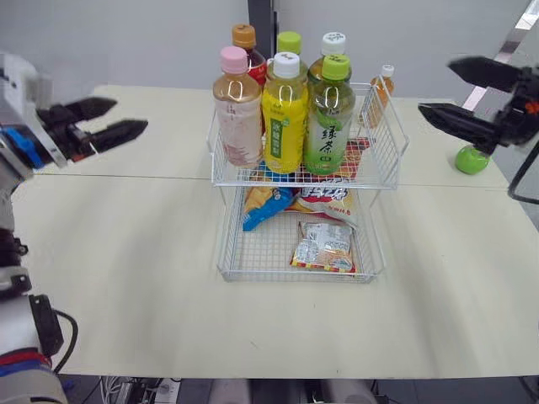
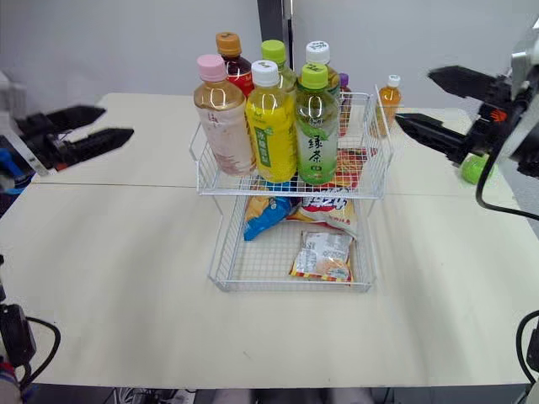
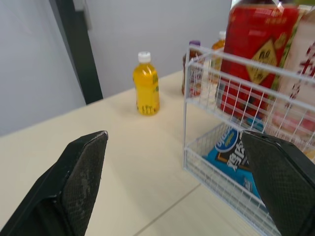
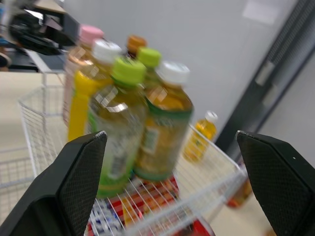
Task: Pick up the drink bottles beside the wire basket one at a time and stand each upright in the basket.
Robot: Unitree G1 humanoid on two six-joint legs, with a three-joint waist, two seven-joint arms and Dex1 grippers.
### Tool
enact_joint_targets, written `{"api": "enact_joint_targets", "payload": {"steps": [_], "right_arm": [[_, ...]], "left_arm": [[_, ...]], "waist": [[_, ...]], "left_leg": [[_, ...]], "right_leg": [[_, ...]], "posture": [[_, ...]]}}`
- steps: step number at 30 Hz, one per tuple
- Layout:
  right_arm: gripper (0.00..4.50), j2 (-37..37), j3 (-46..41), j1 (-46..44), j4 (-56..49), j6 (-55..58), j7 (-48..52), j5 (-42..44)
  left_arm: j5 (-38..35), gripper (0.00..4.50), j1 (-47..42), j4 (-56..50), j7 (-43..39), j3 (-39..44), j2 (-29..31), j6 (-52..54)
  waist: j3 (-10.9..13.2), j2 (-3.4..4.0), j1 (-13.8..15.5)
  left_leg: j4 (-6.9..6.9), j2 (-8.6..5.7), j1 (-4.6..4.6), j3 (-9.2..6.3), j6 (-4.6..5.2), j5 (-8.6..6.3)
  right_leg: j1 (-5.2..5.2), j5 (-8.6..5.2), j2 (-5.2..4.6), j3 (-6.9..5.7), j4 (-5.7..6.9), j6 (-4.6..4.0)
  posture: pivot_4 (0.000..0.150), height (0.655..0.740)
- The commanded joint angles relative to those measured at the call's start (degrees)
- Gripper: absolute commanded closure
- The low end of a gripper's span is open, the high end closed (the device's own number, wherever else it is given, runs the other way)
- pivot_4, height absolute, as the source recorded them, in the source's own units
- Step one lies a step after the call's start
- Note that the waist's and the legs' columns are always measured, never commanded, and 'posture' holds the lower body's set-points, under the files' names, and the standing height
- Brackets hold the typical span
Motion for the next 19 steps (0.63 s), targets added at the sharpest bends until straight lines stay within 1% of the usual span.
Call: {"api": "enact_joint_targets", "payload": {"steps": [1,4,5,7,10,14,19], "right_arm": [[0.0,-2.5,-3.86,3.74,6.98,-5.65,3.19,-4.14],[0.0,-3.01,-1.99,8.43,14.6,-11.22,5.44,-9.5],[0.0,-2.44,-0.49,9.88,17.77,-13.74,5.28,-12.12],[0.0,-0.92,1.77,11.21,22.43,-17.2,4.58,-15.86],[0.0,1.68,4.17,11.79,27.61,-20.19,3.93,-19.17],[0.0,4.87,5.61,12.14,31.67,-23.08,4.23,-21.06],[0.0,6.93,5.89,11.56,33.77,-24.86,3.97,-22.26]], "left_arm": [[-0.9,0.01,3.8,-2.31,1.37,3.67,-0.11,-1.05],[-0.22,0.01,9.86,-3.31,3.46,4.96,-2.0,-2.65],[0.56,0.01,13.2,-4.19,4.51,5.19,-3.28,-4.42],[1.31,0.01,18.33,-6.87,6.61,5.67,-5.68,-6.59],[2.76,0.01,23.98,-11.6,11.35,6.11,-9.04,-9.13],[6.88,0.01,27.01,-13.65,17.68,4.88,-10.68,-10.62],[7.88,0.01,28.51,-14.87,18.84,4.61,-10.56,-11.46]], "waist": [[0.0,0.0,-0.02],[-0.01,0.01,-0.06],[-0.05,0.05,-0.11],[-0.06,0.07,-0.25],[-0.07,0.08,-0.48],[-0.07,0.09,-0.42],[-0.08,0.1,-0.42]], "left_leg": [[-0.01,0.0,0.01,0.0,0.0,0.0],[-0.01,0.0,0.03,0.01,0.0,0.0],[-0.01,0.0,0.04,0.03,0.0,0.0],[-0.01,-0.01,0.1,0.12,0.01,0.0],[0.01,0.01,0.11,0.14,0.0,0.0],[0.01,0.02,0.11,0.07,0.0,0.0],[0.0,-0.01,0.13,0.1,0.0,0.0]], "right_leg": [[0.0,0.0,0.0,0.0,-0.01,0.0],[0.03,0.0,0.0,0.01,-0.01,0.0],[0.03,0.0,0.0,0.04,-0.01,0.0],[0.04,0.0,-0.04,0.12,0.01,0.0],[0.01,0.0,-0.03,0.16,0.09,0.0],[0.03,0.01,0.0,0.14,0.1,0.0],[0.06,0.01,-0.02,0.15,0.08,0.0]], "posture": [[0.15,0.74],[0.15,0.74],[0.15,0.74],[0.15,0.74],[0.15,0.74],[0.15,0.74],[0.15,0.74]]}}
